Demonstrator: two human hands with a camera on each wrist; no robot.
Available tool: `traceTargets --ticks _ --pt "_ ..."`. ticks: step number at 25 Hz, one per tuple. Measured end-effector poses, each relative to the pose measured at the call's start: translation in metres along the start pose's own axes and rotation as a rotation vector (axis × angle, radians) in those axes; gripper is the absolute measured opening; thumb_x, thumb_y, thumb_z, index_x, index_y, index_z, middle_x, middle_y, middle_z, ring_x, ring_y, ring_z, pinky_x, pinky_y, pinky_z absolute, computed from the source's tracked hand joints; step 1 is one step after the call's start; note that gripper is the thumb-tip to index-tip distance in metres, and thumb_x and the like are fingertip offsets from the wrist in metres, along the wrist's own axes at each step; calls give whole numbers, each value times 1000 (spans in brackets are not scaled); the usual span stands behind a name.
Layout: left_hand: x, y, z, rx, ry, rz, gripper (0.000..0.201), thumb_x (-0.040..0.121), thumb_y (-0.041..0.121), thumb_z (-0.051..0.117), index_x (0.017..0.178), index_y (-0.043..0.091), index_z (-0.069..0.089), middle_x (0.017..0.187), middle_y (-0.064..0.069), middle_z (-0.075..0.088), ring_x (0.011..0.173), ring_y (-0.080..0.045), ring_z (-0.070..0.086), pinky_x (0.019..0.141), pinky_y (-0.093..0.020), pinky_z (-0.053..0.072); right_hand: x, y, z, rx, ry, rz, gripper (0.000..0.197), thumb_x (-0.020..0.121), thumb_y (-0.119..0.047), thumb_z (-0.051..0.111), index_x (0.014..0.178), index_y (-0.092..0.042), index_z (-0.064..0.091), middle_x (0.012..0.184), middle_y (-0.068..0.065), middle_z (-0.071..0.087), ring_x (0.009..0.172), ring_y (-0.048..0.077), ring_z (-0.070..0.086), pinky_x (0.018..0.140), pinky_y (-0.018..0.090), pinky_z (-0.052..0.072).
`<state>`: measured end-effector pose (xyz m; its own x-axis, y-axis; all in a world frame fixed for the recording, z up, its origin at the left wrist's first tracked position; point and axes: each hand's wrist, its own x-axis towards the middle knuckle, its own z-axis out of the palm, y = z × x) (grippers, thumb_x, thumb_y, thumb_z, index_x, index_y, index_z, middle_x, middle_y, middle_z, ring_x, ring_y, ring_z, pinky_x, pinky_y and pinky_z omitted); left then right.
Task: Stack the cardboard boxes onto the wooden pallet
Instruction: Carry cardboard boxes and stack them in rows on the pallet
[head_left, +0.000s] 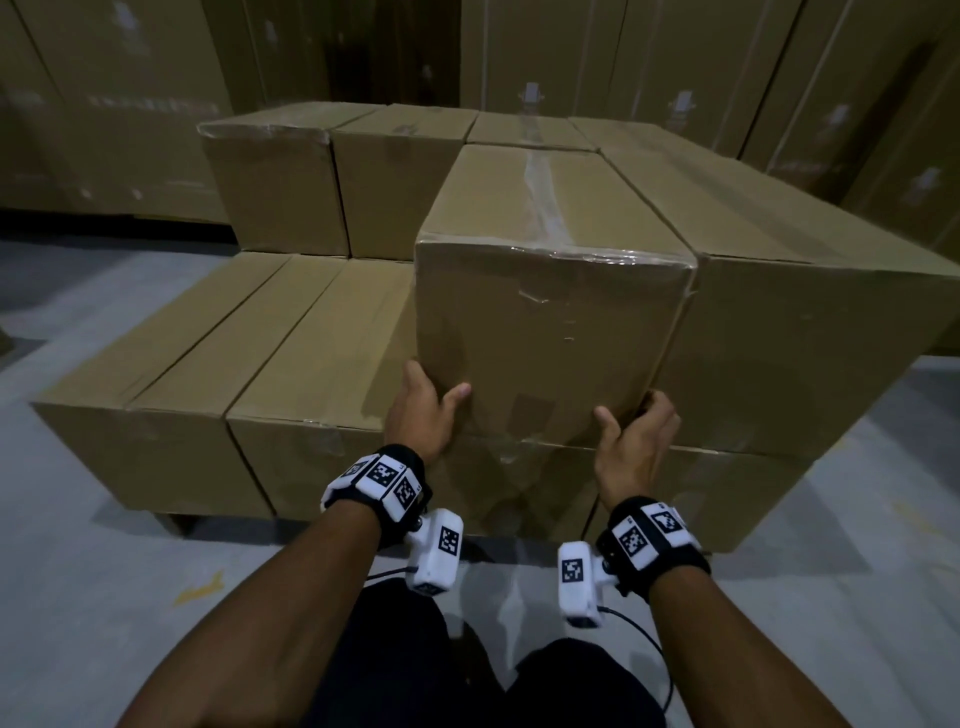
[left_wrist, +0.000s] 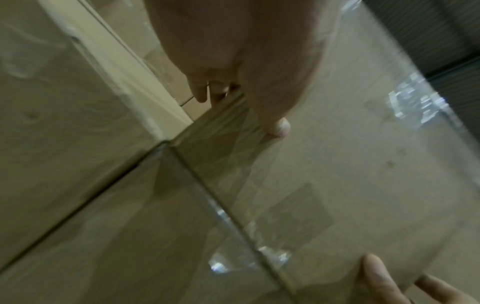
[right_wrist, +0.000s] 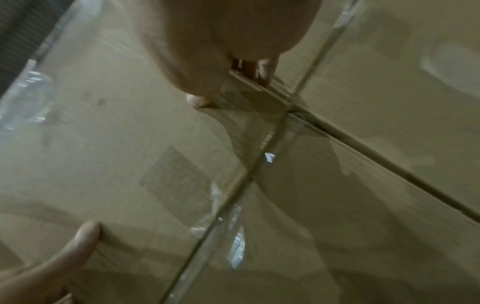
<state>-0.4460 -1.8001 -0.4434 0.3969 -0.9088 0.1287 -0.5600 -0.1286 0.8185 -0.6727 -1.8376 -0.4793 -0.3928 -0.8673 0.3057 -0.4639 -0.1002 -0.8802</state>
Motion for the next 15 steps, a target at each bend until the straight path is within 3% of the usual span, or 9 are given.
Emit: traceTargets --ticks 9,15 --pt "-2 -36 15 207 -96 -120 29 97 35 60 106 15 40 122 -15 62 109 -35 60 93 -49 51 2 32 -1 -56 -26 25 33 91 -21 71 105 2 53 110 18 51 101 36 53 89 45 45" --pt "-3 -34 19 227 -33 -138 29 95 35 62 104 14 45 118 -15 63 110 -35 58 89 -44 48 3 43 3 -157 9 -35 27 90 -19 72 98 3 58 113 20 53 102 36 51 87 39 40"
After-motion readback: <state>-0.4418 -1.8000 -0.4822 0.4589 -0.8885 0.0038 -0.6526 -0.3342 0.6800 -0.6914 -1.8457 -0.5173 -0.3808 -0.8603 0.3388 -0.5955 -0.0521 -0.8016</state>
